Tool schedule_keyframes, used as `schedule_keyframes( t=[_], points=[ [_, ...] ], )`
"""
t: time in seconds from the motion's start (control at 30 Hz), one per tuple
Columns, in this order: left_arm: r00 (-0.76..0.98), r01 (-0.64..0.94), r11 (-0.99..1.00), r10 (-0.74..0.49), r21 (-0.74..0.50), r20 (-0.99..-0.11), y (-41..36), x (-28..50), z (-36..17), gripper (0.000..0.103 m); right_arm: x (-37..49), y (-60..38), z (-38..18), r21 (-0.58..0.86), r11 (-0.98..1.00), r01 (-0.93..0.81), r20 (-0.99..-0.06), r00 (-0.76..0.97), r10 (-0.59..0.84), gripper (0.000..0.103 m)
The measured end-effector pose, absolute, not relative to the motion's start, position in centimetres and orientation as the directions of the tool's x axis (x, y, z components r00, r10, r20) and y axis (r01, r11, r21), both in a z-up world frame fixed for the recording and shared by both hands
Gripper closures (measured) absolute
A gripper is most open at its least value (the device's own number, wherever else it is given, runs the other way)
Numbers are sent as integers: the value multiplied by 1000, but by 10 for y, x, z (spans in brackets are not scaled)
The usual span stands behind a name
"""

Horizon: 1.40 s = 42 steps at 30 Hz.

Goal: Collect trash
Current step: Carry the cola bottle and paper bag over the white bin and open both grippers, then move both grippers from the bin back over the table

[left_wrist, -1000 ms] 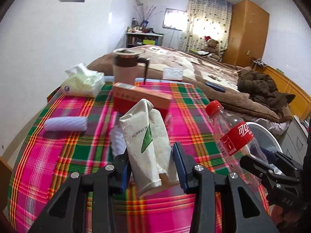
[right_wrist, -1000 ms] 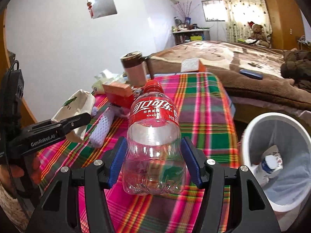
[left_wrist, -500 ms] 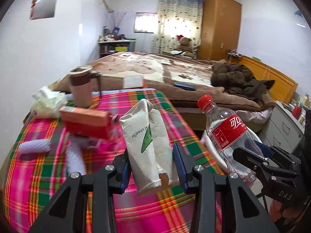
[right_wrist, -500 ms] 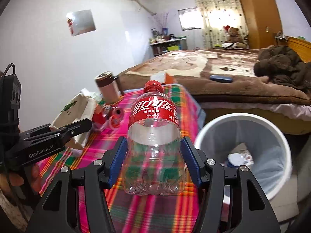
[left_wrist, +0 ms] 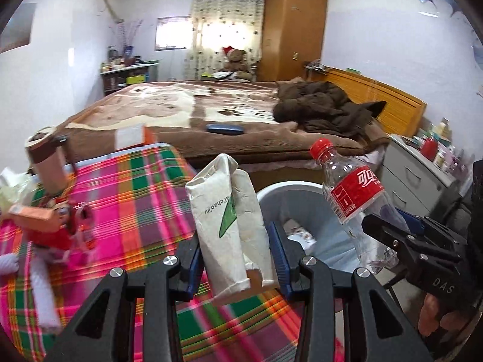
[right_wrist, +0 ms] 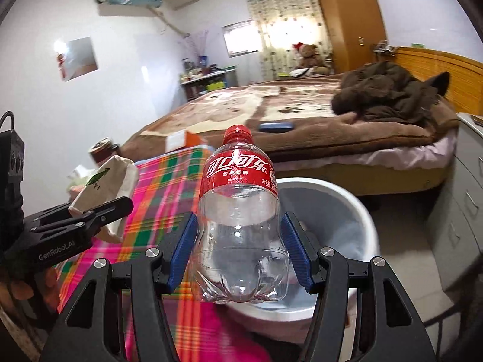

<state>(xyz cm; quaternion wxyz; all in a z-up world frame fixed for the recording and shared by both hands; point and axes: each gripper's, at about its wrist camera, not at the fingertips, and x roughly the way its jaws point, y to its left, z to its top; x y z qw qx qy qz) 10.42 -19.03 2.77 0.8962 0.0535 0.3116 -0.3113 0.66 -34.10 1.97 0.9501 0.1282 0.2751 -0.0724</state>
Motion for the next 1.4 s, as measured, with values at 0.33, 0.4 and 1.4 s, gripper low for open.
schedule_keyframes(
  t=[0.33,0.4,1.4],
  points=[
    [518,662,739,-570,-123,-638,-255,112,6,61,13,-377,3,175,928,329,-604,780,-163,44],
    [506,670,732,-573,-124,-645,-264,113,2,61,18,-381,-2,169,927,336,-625,763,-162,44],
    [559,584,797,-532,-154,-636,-211,119,10,28,27,-365,1,161,945,283,-627,769,-123,35]
  ],
)
